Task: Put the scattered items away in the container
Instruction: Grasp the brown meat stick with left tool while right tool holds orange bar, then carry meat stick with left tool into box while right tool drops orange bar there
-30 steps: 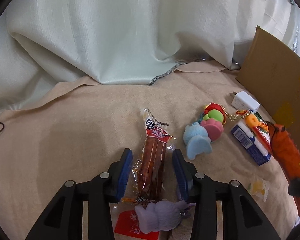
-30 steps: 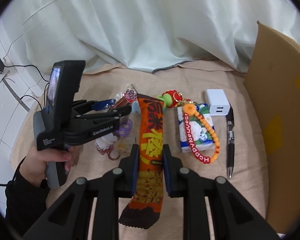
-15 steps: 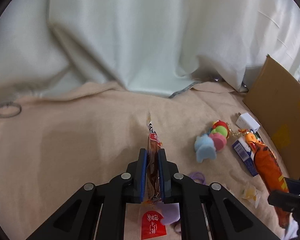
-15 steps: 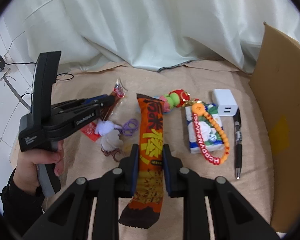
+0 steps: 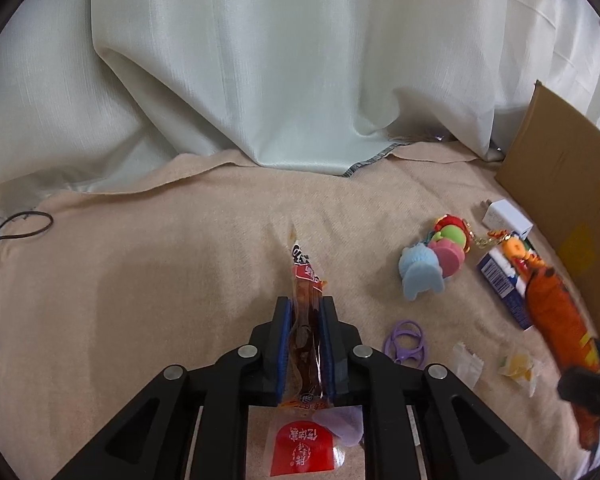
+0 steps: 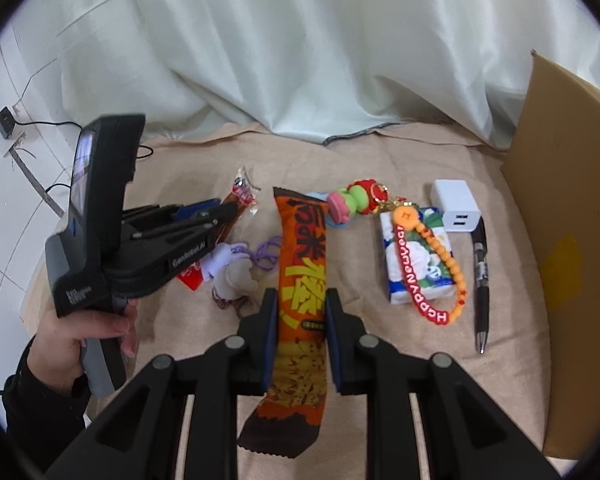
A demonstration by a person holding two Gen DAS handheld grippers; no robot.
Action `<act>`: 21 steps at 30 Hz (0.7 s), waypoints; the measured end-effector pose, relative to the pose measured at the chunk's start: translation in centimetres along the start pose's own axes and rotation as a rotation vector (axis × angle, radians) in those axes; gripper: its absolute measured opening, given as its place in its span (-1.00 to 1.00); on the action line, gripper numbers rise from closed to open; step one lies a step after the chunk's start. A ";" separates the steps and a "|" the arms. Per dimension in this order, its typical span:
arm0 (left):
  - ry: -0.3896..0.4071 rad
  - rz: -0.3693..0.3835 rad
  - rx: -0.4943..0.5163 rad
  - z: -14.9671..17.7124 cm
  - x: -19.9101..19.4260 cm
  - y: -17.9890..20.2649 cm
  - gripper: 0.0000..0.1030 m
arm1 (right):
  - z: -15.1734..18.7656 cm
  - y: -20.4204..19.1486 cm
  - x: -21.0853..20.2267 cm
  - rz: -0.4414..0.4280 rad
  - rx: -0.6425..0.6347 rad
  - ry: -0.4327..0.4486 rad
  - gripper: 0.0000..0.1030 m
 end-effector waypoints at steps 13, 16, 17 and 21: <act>0.000 0.068 -0.054 0.3 -0.4 0.0 -0.68 | 0.0 -0.4 0.3 -0.011 -0.017 -0.003 -0.50; 0.007 0.053 -0.058 0.4 -1.0 -0.2 -0.68 | -0.1 -0.2 0.4 -0.011 -0.012 -0.001 -0.50; 0.013 0.045 -0.066 0.3 -1.0 -0.2 -0.68 | -0.1 -0.3 0.4 -0.011 -0.012 0.000 -0.50; 0.039 -0.008 -0.104 0.4 -1.7 -0.9 -0.69 | -0.3 -0.8 -0.1 -0.020 -0.025 0.016 -0.50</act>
Point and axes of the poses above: each gripper's, at about its wrist camera, not at the fingertips, and x roughly the way its jaws point, y to its right, z to its underside, the point moved 9 cm from there along x, roughly the way its jaws point, and after that the axes turned 15 degrees about -y, right-handed, at the moved point
